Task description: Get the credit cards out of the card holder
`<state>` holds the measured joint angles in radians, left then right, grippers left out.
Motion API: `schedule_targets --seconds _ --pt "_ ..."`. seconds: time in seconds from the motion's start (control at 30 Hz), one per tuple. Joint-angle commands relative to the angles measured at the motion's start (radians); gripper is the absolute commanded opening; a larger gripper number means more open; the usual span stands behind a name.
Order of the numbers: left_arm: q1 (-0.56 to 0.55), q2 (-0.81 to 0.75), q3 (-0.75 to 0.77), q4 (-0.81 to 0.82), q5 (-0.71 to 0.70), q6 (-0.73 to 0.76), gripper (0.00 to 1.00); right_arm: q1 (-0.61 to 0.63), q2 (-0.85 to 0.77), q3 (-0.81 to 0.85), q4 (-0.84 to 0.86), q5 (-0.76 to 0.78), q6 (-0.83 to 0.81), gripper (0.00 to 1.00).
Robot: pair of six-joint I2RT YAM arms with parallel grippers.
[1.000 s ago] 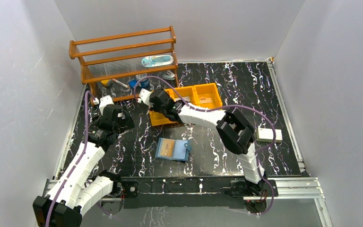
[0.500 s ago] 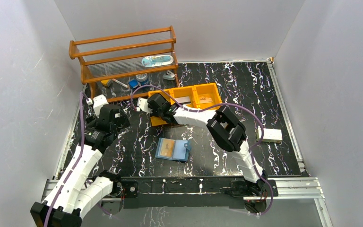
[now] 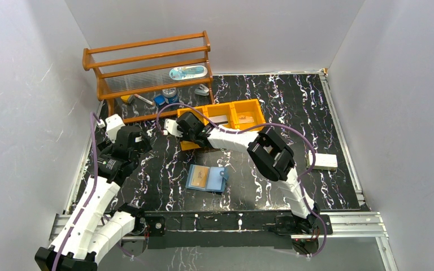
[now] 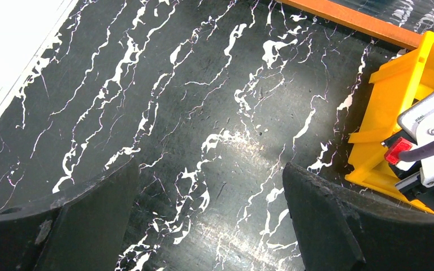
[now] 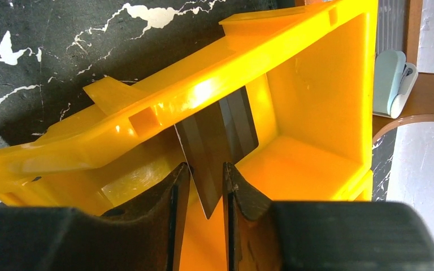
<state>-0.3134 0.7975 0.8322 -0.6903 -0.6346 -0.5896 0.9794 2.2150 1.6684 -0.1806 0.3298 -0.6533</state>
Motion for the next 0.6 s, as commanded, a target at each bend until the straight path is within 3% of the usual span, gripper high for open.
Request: schedule_targets --seconds 0.0,0.47,0.57 --pt "0.001 -0.009 0.029 -0.011 -0.032 -0.008 0.98 -0.005 -0.011 0.038 0.033 0.006 0.017 0.38" --pt "0.002 -0.004 0.022 0.006 -0.005 0.009 0.98 -0.029 0.04 0.067 0.149 0.071 0.145 0.65" --pt "0.002 -0.004 0.023 0.005 -0.005 0.01 0.98 -0.049 0.033 0.106 0.113 0.069 0.285 0.68"
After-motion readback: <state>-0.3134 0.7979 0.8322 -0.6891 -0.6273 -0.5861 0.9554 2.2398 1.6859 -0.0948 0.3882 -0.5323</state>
